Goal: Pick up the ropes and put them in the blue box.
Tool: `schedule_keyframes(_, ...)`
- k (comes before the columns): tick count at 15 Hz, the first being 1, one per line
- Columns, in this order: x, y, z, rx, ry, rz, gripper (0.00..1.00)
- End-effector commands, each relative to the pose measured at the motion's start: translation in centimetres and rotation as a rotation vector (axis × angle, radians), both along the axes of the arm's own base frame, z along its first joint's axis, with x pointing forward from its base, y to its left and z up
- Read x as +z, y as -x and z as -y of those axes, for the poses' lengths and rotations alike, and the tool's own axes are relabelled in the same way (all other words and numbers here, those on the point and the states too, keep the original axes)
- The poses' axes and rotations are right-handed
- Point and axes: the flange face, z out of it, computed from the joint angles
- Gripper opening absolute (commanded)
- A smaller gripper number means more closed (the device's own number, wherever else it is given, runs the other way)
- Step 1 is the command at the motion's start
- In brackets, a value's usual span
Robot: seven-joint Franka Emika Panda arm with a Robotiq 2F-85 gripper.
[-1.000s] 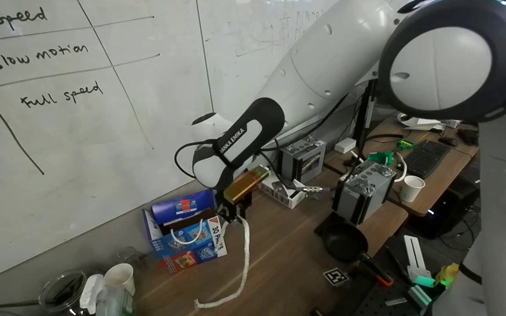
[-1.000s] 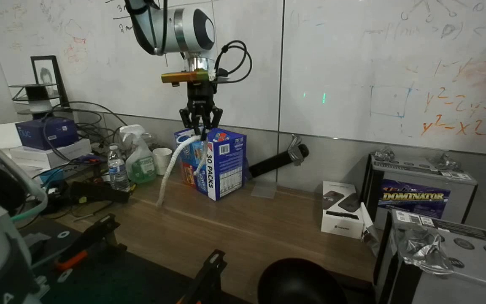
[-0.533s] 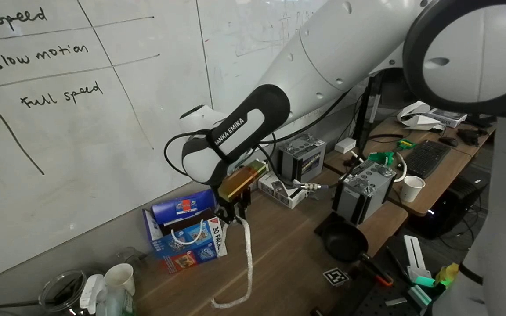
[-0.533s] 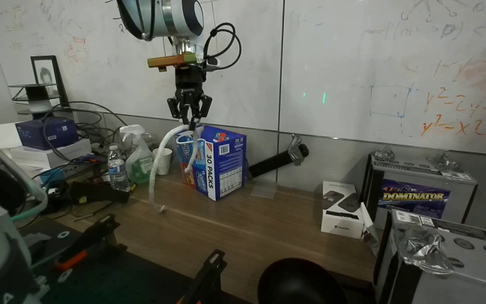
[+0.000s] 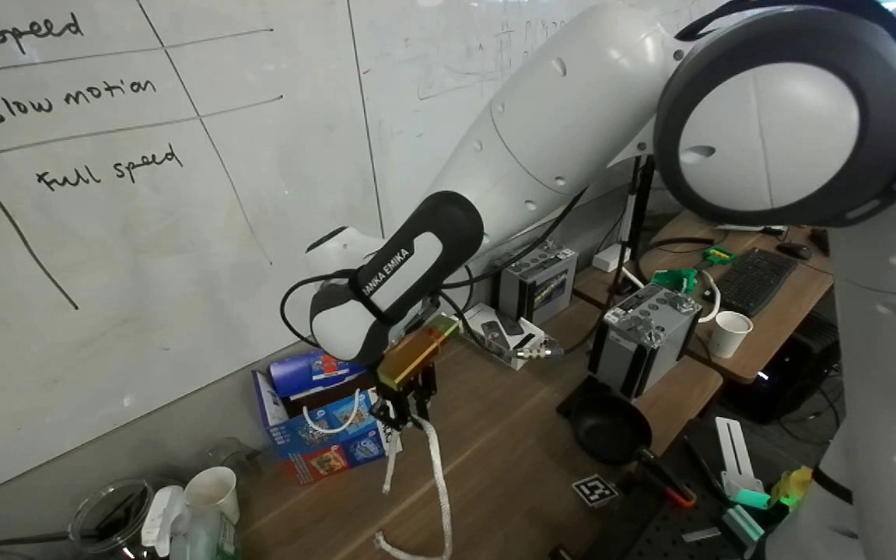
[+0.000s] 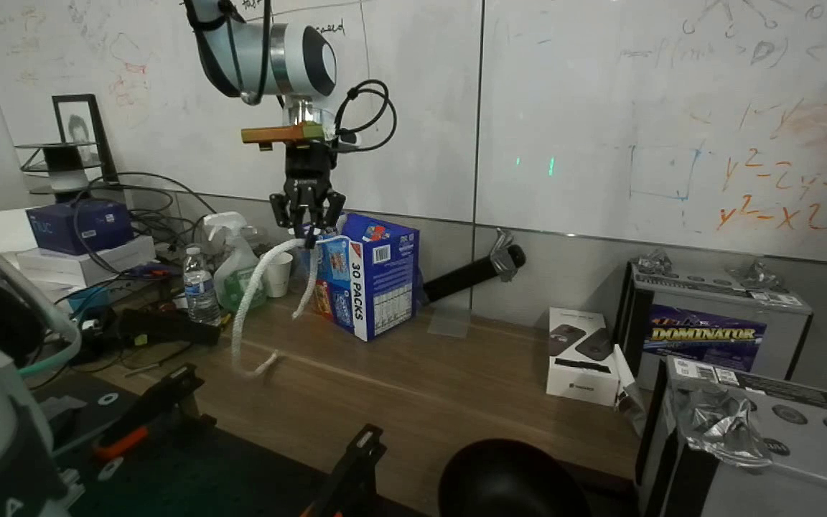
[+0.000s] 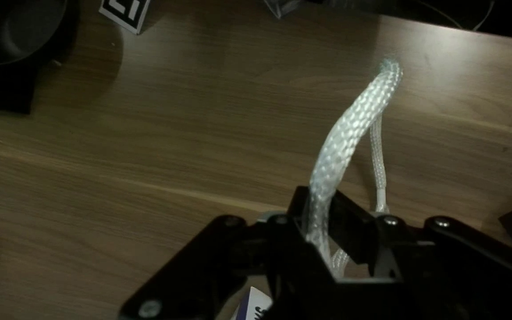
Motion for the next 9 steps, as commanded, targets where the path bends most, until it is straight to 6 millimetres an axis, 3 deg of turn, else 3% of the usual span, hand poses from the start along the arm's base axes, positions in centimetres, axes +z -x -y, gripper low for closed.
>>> schedule_keyframes(1,0.4,-1.6,-1.6,0.020,-0.070,0.076,0.06)
schedule_keyframes(9,3.2,-4.6,-2.3,0.000,-0.182,0.298,0.06)
